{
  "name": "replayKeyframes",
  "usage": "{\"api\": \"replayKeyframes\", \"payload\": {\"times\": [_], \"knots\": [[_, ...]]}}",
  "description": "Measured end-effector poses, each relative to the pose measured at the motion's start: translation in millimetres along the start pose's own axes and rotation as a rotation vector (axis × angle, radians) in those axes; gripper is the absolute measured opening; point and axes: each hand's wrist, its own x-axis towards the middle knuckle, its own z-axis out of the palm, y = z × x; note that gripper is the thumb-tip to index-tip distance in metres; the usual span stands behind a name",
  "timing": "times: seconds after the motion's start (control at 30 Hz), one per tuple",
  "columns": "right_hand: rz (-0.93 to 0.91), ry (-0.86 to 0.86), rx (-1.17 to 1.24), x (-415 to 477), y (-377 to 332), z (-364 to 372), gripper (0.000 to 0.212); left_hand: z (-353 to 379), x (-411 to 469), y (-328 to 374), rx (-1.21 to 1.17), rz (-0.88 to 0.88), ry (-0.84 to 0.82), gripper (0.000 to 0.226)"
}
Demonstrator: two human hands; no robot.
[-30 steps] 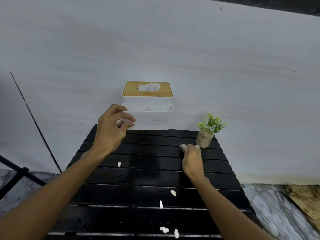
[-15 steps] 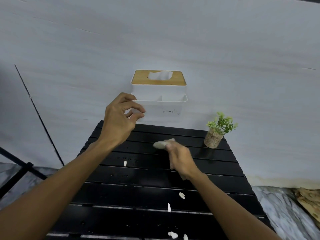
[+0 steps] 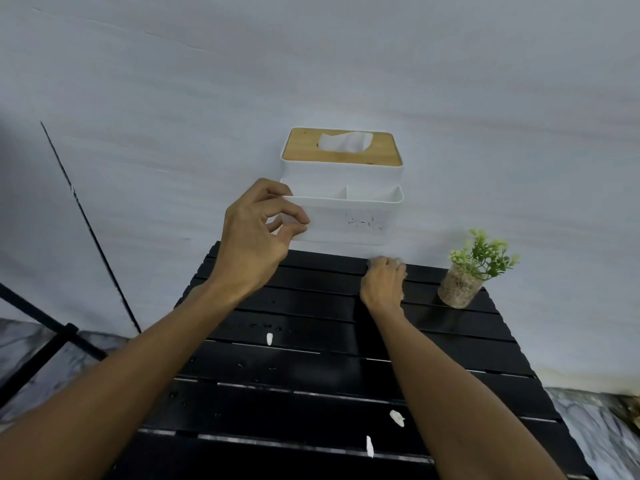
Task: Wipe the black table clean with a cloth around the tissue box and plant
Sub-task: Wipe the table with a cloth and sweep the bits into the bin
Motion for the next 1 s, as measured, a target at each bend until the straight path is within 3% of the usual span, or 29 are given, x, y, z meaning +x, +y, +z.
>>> {"api": "replayKeyframes", "payload": {"times": [0.2, 0.3, 0.4, 0.53, 0.63, 0.73, 0.87, 1.0], "knots": [[-0.23, -0.038, 0.007, -19, -63, -4, 0.035, -1, -1, -6, -0.014, -0.005, 0.002, 0.011], [-0.435, -0.079, 0.242, -34, -80, -10, 0.028, -2, -4, -4, -0.012, -0.013, 0.004, 0.011], [-0.64, -0.278, 0.47, -59, -69, -26, 0.021, -5, -7, 0, -0.002, -0.015, 0.011, 0.012], [-0.846, -0.402, 0.652, -100, -32, -60, 0.032, -9, -12, 7, -0.007, -0.025, 0.022, 0.011], [-0.669, -0.371, 0.871, -107, 0, -80, 0.033, -12, -14, 12, -0.02, -0.041, 0.019, 0.011], [-0.369, -0.166, 0.926, -80, 31, -80, 0.039, -16, -15, 14, -0.006, -0.037, 0.024, 0.011], [-0.01, 0.072, 0.551, -24, 64, -33, 0.04, -18, -13, 13, -0.002, -0.042, 0.024, 0.011], [0.088, 0.15, 0.238, 0, 52, -5, 0.027, -20, -11, 7, 0.017, -0.032, 0.014, 0.011]]}}
